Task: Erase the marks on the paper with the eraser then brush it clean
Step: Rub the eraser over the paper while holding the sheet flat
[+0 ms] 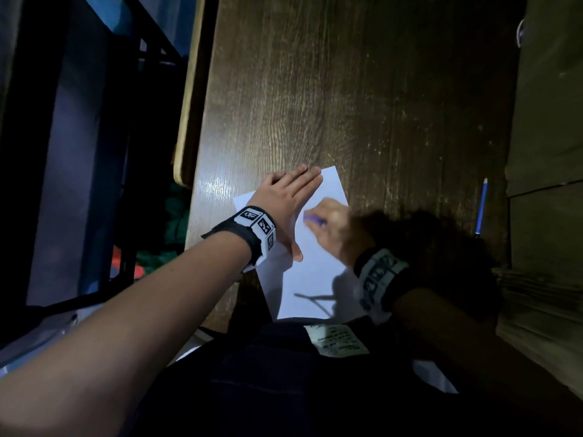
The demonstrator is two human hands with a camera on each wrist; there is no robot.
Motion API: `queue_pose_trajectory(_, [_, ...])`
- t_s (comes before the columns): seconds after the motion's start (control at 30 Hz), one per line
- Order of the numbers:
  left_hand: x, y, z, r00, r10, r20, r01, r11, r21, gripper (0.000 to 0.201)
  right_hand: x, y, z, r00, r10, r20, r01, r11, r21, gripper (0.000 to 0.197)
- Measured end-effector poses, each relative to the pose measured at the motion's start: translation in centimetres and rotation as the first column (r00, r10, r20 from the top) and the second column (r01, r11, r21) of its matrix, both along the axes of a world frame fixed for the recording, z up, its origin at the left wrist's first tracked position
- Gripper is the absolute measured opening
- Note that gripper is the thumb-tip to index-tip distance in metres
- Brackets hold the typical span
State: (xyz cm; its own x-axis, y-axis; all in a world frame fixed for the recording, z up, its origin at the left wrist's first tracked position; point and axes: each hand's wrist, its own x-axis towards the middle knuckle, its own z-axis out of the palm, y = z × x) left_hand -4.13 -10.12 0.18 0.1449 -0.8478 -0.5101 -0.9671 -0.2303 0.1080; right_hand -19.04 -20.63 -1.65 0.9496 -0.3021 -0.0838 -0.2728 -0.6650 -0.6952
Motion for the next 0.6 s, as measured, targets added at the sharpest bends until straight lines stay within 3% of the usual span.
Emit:
queue_pose_trajectory(0.1, [-0.1, 0.0, 0.1, 1.0, -0.003, -0.013, 0.003, 1.0, 0.0, 0.17, 1.8, -2.5, -0.3, 0.949, -0.292, 0.115, 0.301, 0.951, -0.074, 0.01])
queue_pose_trajectory(0.13, [-0.2, 0.1, 0.0, 1.0, -0.004, -0.013, 0.004, 1.0, -0.002, 0.169, 1.4, -1.7, -0.8, 0.938, -0.33, 0.108, 0.338, 0.938, -0.073, 0.011])
queue_pose_trajectory(0.17, [-0.3, 0.1, 0.0, 1.0, -0.004, -0.009, 0.004, 1.0, -0.002, 0.169, 0.8, -0.2, -1.1, 0.948, -0.309, 0.072, 0.314, 0.948, -0.057, 0.009])
queue_pose_trajectory(0.23, [-0.2, 0.1, 0.1, 1.0, -0.001, 0.013, 0.001, 1.0, 0.001, 0.169, -1.0, 2.8, -0.8, 0.994, -0.108, 0.006, 0.108, 0.994, -0.002, 0.008])
queue_pose_trajectory(0.3, [-0.1, 0.0, 0.1, 1.0, 0.001, 0.011, -0.001, 1.0, 0.001, 0.168, -1.1, 1.8, -0.2, 1.0, 0.022, -0.014, -0.021, 0.999, 0.024, 0.008])
queue_pose_trajectory(0.33, [-0.1, 0.0, 0.2, 1.0, -0.001, 0.006, 0.001, 1.0, 0.005, 0.168, -0.1, 0.2, -0.2, 1.0, -0.021, 0.001, 0.021, 1.0, 0.009, 0.008])
queue_pose_trajectory(0.43, [-0.2, -0.1, 0.2, 1.0, -0.005, -0.004, 0.005, 1.0, 0.01, 0.169, 2.0, -2.9, -0.4, 0.937, -0.339, 0.086, 0.344, 0.937, -0.06, 0.013])
queue_pose_trajectory(0.47, [-0.3, -0.1, 0.2, 1.0, -0.002, -0.008, 0.002, 1.0, 0.006, 0.169, 1.7, -2.4, -0.8, 0.924, -0.373, 0.088, 0.379, 0.923, -0.06, 0.013])
queue_pose_trajectory(0.53, [-0.3, 0.0, 0.0, 1.0, 0.0, -0.004, 0.0, 1.0, 0.0, 0.169, 0.5, 0.5, -0.9, 0.957, -0.29, 0.034, 0.291, 0.955, -0.05, 0.012])
queue_pose_trajectory(0.6, [-0.2, 0.0, -0.1, 1.0, 0.0, 0.008, 0.0, 1.0, 0.008, 0.169, -1.0, 2.2, -0.1, 0.995, -0.095, -0.031, 0.095, 0.995, -0.008, 0.01])
